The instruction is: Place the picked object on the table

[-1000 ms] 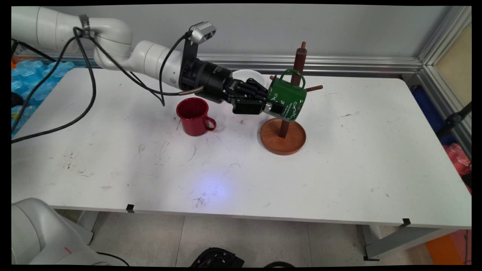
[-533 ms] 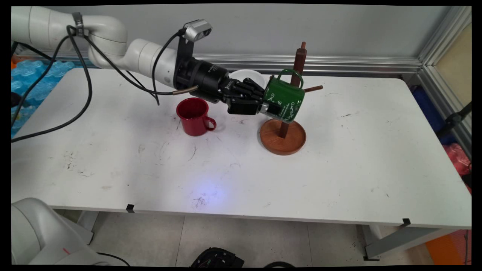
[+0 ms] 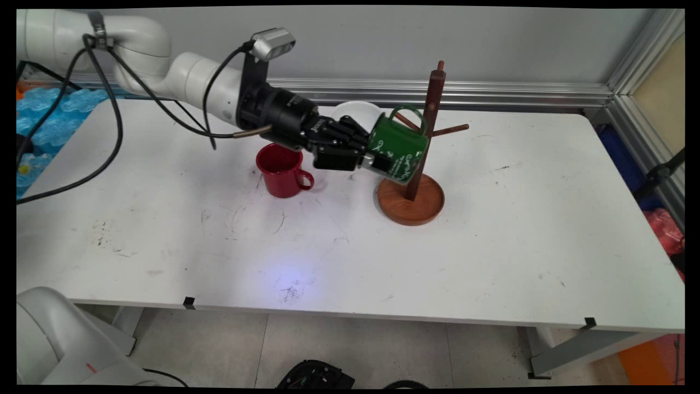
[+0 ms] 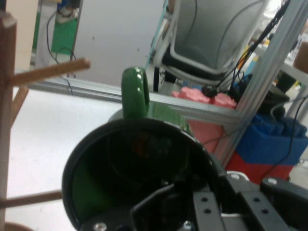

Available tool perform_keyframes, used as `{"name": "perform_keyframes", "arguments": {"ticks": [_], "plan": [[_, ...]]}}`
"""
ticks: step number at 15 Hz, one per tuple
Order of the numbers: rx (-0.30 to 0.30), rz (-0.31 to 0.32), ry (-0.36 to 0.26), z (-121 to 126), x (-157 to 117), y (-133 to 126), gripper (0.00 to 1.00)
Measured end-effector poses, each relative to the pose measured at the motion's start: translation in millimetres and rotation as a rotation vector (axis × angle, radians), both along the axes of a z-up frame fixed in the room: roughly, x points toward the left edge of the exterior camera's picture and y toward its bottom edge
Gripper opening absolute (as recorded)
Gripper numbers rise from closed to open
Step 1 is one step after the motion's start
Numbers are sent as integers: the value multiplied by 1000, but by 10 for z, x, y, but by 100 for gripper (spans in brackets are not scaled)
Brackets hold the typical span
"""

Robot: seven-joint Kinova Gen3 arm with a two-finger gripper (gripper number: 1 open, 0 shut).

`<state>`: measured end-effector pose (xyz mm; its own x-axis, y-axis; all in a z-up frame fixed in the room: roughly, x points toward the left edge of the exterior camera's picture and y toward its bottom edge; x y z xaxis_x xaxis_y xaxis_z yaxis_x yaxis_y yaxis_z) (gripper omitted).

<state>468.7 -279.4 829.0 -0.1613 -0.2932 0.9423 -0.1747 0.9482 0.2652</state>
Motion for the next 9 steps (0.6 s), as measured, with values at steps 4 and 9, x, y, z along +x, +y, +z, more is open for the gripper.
{"name": "perform_keyframes", "arguments": {"ticks": [4,9], "plan": [[-3,-17,-40,21,150,67,0],[-11,-49,-113,39,354,167,0]]}}
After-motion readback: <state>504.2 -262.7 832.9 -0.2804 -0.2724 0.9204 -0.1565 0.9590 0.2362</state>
